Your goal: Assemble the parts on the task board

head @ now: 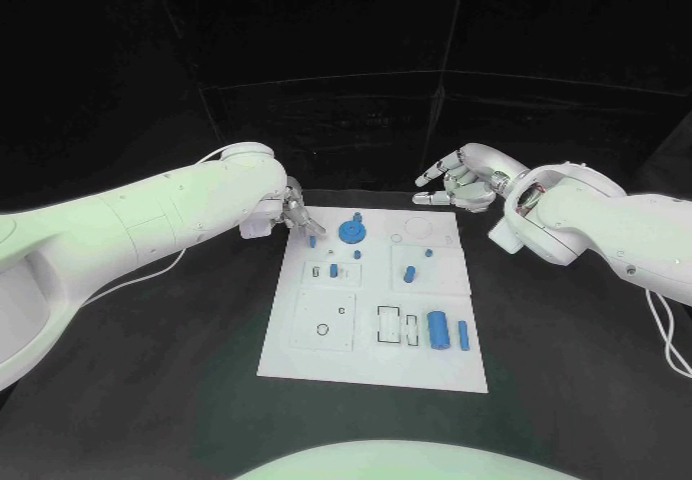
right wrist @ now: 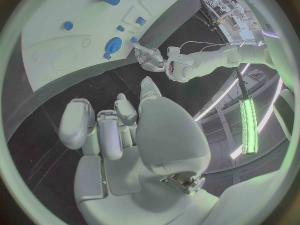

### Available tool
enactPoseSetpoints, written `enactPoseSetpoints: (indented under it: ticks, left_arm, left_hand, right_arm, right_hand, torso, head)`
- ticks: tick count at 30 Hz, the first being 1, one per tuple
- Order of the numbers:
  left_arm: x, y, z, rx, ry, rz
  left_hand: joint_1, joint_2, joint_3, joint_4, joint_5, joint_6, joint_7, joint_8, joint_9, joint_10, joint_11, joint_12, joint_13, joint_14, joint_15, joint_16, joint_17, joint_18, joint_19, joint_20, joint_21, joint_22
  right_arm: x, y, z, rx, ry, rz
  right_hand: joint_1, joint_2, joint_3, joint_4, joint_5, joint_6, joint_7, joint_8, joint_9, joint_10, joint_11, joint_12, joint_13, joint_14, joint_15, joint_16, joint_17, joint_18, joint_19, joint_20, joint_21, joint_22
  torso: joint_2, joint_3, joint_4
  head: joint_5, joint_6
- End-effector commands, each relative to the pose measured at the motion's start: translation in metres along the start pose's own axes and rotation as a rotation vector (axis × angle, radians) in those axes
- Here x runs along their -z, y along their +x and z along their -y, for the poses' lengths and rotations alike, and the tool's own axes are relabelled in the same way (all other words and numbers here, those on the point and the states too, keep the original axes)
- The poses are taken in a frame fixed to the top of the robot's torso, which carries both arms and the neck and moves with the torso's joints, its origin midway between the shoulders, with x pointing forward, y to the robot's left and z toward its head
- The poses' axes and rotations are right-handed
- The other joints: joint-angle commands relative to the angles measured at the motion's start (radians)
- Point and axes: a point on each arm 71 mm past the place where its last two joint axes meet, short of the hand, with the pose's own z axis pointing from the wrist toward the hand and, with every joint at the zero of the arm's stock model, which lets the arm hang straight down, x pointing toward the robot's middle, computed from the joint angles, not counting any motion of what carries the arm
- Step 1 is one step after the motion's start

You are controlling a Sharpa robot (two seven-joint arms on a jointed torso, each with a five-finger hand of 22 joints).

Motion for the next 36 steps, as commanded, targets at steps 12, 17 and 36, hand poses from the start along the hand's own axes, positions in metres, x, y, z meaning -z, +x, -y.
enactPoseSetpoints:
  ticks: [12,17,36]
  left_arm:
    - [-0.0067,0.0089,0.0018,-0.01,0.022,-0.031]
    - [-0.0069,0.0088,0.0025,-0.006,0.034,-0.025]
    - [-0.0069,0.0048,0.0061,0.029,0.089,0.03]
  left_hand:
    - [0.037,0.019,-0.003,-0.015,-0.003,0.015,0.002,-0.006,-0.006,0.007,0.001,0.006,0.003,0.106,0.008,0.003,0.263,0.0,0.025,0.01,0.008,0.004]
    - [0.039,0.022,-0.005,-0.015,-0.003,0.019,0.001,-0.005,-0.006,0.008,0.001,0.007,0.003,0.106,0.008,0.003,0.263,-0.001,0.026,0.01,0.012,0.008]
    - [0.206,0.107,0.076,-0.125,-0.002,0.024,-0.012,-0.002,-0.007,0.002,-0.011,-0.004,-0.005,0.106,-0.001,0.003,0.263,0.001,0.023,0.004,0.004,0.003]
  right_arm:
    - [-0.0015,0.0002,-0.0014,-0.006,-0.006,-0.011]
    - [-0.0018,-0.0002,-0.0006,-0.005,-0.004,-0.01]
    - [-0.0048,0.0011,-0.0006,-0.004,-0.002,-0.015]
  right_hand:
    - [-0.003,0.006,-0.005,0.001,0.006,-0.008,-0.002,0.007,-0.001,-0.003,0.001,-0.002,-0.001,0.071,-0.007,-0.006,0.12,0.002,-0.005,0.003,-0.006,-0.001]
    - [-0.004,0.007,-0.006,0.002,0.007,-0.008,-0.002,0.007,-0.001,-0.003,0.001,-0.002,-0.001,0.07,-0.007,-0.007,0.118,0.003,-0.006,0.003,-0.006,-0.002]
    - [-0.003,0.008,-0.007,0.002,0.008,-0.008,-0.002,0.008,-0.001,-0.002,0.001,-0.001,0.0,0.07,-0.007,-0.007,0.118,0.002,-0.005,0.003,-0.006,-0.001]
  torso:
    - [-0.001,0.0008,0.001]
    - [-0.002,0.0007,0.0014]
    - [-0.001,0.0008,0.0009]
  head:
    - [-0.002,-0.002]
    - [-0.007,-0.001]
    - [-0.002,-0.004]
